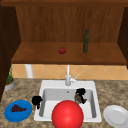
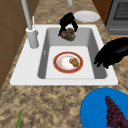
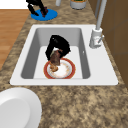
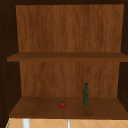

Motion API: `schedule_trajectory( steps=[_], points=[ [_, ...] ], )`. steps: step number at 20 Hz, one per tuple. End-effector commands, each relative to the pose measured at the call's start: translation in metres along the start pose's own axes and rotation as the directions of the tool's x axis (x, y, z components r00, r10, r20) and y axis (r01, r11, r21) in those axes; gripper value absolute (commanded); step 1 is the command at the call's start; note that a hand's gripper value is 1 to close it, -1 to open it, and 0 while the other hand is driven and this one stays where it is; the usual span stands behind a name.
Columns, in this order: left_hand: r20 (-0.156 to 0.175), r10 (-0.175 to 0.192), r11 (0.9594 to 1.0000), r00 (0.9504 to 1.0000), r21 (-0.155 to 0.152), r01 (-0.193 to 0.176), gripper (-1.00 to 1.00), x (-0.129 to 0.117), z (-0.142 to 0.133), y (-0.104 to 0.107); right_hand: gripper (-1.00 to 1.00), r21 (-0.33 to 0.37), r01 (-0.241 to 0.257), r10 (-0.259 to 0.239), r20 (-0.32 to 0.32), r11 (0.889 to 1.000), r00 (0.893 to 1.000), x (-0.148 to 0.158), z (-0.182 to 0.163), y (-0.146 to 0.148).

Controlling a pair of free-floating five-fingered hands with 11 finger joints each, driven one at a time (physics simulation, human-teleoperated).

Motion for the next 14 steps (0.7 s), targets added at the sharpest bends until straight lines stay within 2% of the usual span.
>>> schedule_trajectory(
  steps=[1, 9, 14],
  points=[
    [0.000, 0.000, 1.0000, 1.0000, 0.000, 0.000, 0.00, 0.000, 0.000, 0.000, 1.00, 0.037, 0.008, -0.008, 0.005, 0.999, 1.000, -0.007, 0.021, -0.011],
    [0.000, 0.000, 1.0000, 1.0000, 0.000, 0.000, 0.00, 0.000, 0.000, 0.000, 1.00, 0.122, 0.019, -0.018, -0.009, 0.992, 1.000, -0.008, 0.057, -0.051],
    [0.000, 0.000, 1.0000, 1.0000, 0.000, 0.000, 0.00, 0.000, 0.000, 0.000, 1.00, 0.146, 0.022, -0.021, -0.011, 0.989, 1.000, -0.012, 0.084, -0.074]
  ],
)
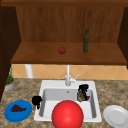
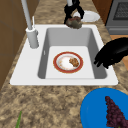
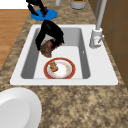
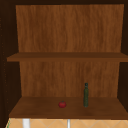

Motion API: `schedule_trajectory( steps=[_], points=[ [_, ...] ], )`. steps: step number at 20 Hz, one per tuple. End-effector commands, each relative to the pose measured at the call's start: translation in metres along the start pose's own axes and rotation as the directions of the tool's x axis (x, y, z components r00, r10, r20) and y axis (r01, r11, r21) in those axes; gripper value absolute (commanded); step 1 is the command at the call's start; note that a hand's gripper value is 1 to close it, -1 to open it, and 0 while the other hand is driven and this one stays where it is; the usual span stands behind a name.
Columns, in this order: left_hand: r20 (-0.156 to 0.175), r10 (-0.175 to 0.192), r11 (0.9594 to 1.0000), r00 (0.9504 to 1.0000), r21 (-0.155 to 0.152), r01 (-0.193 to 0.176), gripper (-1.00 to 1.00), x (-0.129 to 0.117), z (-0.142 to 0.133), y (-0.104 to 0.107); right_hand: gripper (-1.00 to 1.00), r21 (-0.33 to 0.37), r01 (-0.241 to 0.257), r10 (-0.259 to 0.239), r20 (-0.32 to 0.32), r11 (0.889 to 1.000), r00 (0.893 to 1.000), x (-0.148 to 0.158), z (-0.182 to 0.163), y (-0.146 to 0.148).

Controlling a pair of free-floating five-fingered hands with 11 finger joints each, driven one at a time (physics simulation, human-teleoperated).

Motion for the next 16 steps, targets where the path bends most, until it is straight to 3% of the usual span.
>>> schedule_trajectory(
  steps=[1, 16],
  points=[
    [0.000, 0.000, 1.0000, 1.0000, 0.000, 0.000, 0.00, 0.000, 0.000, 0.000, 1.00, 0.037, 0.006, -0.006, 0.000, 0.999, 1.000, -0.002, 0.021, -0.018],
    [0.000, 0.000, 1.0000, 1.0000, 0.000, 0.000, 0.00, 0.000, 0.000, 0.000, 1.00, 0.049, 0.023, -0.023, -0.001, 0.999, 1.000, -0.024, 0.128, -0.049]
  ],
)
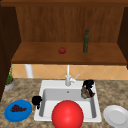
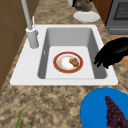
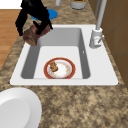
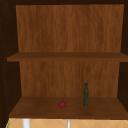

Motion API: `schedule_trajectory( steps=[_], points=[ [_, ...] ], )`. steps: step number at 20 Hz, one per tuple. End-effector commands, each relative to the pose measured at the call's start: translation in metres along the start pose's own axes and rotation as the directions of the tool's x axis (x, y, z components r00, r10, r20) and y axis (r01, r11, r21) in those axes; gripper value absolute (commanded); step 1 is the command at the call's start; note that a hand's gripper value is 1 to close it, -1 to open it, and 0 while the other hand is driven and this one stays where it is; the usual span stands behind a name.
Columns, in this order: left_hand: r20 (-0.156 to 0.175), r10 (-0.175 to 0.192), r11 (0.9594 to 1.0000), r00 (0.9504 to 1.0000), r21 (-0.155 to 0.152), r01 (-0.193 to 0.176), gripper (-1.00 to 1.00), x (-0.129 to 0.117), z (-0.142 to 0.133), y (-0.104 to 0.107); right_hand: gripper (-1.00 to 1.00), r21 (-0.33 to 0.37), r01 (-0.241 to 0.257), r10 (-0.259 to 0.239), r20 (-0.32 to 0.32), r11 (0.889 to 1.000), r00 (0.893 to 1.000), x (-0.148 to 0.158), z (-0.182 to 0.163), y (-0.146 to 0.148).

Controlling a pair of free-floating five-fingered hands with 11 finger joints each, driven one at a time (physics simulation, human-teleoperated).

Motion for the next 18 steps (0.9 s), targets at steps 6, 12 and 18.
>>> schedule_trajectory(
  steps=[6, 12, 18],
  points=[
    [0.000, 0.000, 1.0000, 1.0000, 0.000, 0.000, 0.00, 0.000, 0.000, 0.000, 1.00, 0.049, 0.025, -0.025, -0.002, 0.998, 1.000, -0.023, 0.064, -0.007],
    [0.000, 0.000, 1.0000, 1.0000, 0.000, 0.000, 0.00, 0.000, 0.000, 0.000, 1.00, 0.091, 0.033, -0.034, 0.010, 0.995, 0.999, -0.044, 0.098, -0.010],
    [0.000, 0.000, 1.0000, 1.0000, 0.000, 0.000, 0.00, 0.000, 0.000, 0.000, 1.00, 0.153, 0.061, -0.064, 0.011, 0.986, 0.998, -0.071, 0.123, -0.014]
  ],
)
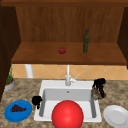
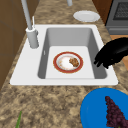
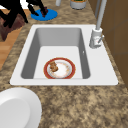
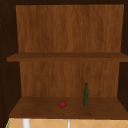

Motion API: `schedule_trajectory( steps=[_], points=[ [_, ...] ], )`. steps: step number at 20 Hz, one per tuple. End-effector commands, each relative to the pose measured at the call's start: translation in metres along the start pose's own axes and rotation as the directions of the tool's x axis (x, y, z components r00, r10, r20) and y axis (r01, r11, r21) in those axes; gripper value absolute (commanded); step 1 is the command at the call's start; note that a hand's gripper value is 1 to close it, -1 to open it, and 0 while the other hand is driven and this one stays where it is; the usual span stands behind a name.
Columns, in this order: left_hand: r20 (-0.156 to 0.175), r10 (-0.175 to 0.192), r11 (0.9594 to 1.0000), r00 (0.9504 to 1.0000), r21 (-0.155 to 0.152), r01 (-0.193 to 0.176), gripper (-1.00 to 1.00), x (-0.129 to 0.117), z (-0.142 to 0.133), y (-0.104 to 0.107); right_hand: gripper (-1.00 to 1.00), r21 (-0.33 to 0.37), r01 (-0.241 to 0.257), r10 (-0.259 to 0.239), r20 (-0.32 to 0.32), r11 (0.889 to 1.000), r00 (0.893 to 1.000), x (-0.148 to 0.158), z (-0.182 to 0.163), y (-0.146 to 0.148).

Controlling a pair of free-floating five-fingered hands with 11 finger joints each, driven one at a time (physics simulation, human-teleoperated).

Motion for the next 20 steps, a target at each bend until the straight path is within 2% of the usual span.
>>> schedule_trajectory(
  steps=[1, 6, 12, 16, 17, 19, 20],
  points=[
    [0.000, 0.000, 1.0000, 1.0000, 0.000, 0.000, 0.00, 0.000, 0.000, 0.000, 1.00, 0.060, 0.029, -0.030, 0.010, 0.998, 1.000, -0.018, 0.016, -0.002],
    [0.000, 0.000, 1.0000, 1.0000, 0.000, 0.000, 0.00, 0.000, 0.000, 0.000, 1.00, 0.101, 0.044, -0.046, 0.017, 0.994, 0.999, -0.043, 0.035, -0.002],
    [0.000, 0.000, 1.0000, 1.0000, 0.000, 0.000, 0.00, 0.000, 0.000, 0.000, 1.00, 0.056, 0.047, -0.048, 0.022, 0.997, 0.999, -0.079, 0.053, 0.009],
    [0.000, 0.000, 1.0000, 1.0000, 0.000, 0.000, 0.00, 0.000, 0.000, 0.000, 1.00, 0.051, 0.054, -0.056, 0.040, 0.997, 0.998, -0.100, 0.061, 0.016],
    [0.000, 0.000, 1.0000, 1.0000, 0.000, 0.000, 0.00, 0.000, 0.000, 0.000, -1.00, 0.052, 0.052, -0.054, 0.037, 0.997, 0.998, -0.101, 0.063, 0.021],
    [0.000, 0.000, 1.0000, 1.0000, 0.000, 0.000, 0.00, 0.000, 0.000, 0.000, -1.00, 0.066, 0.040, -0.040, 0.006, 0.997, 0.999, -0.086, 0.068, 0.037],
    [0.000, 0.000, 1.0000, 1.0000, 0.000, 0.000, 0.00, 0.000, 0.000, 0.000, -1.00, 0.063, 0.037, -0.035, -0.032, 0.997, 0.999, -0.077, 0.068, 0.042]
  ],
)
